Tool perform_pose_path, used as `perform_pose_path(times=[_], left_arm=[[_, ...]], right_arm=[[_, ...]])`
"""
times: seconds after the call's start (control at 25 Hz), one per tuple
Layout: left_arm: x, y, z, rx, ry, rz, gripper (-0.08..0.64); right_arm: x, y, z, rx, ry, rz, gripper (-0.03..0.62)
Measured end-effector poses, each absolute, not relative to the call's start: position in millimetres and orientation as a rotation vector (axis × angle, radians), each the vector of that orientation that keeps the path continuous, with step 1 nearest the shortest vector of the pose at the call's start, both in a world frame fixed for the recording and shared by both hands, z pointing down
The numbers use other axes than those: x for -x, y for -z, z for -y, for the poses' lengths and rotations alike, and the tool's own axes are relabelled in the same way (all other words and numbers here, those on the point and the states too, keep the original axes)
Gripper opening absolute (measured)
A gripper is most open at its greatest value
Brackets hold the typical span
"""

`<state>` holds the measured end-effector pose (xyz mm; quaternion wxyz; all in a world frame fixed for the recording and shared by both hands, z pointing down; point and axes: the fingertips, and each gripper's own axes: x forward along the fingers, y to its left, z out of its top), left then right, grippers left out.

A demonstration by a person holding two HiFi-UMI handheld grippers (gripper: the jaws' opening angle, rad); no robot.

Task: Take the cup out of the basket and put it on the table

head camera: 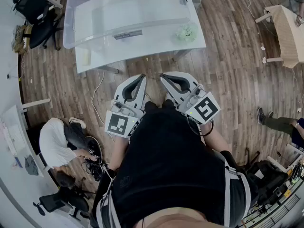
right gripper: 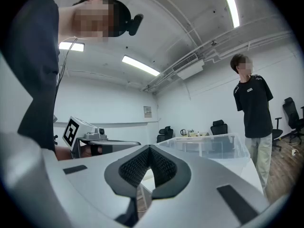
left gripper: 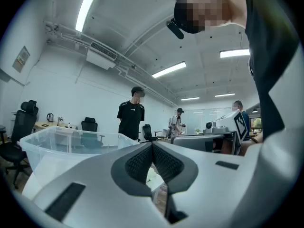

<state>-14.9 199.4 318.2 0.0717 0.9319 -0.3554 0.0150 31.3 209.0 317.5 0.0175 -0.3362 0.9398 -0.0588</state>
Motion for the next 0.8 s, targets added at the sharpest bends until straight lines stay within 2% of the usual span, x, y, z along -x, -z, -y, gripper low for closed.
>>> perform_pose_path(times=[0.8], left_arm=[[36, -317, -195, -2.808, -0.041, 1.052, 0.018]], right_arm=[[-15, -315, -201, 1.064, 0.226, -2.887, 0.017]])
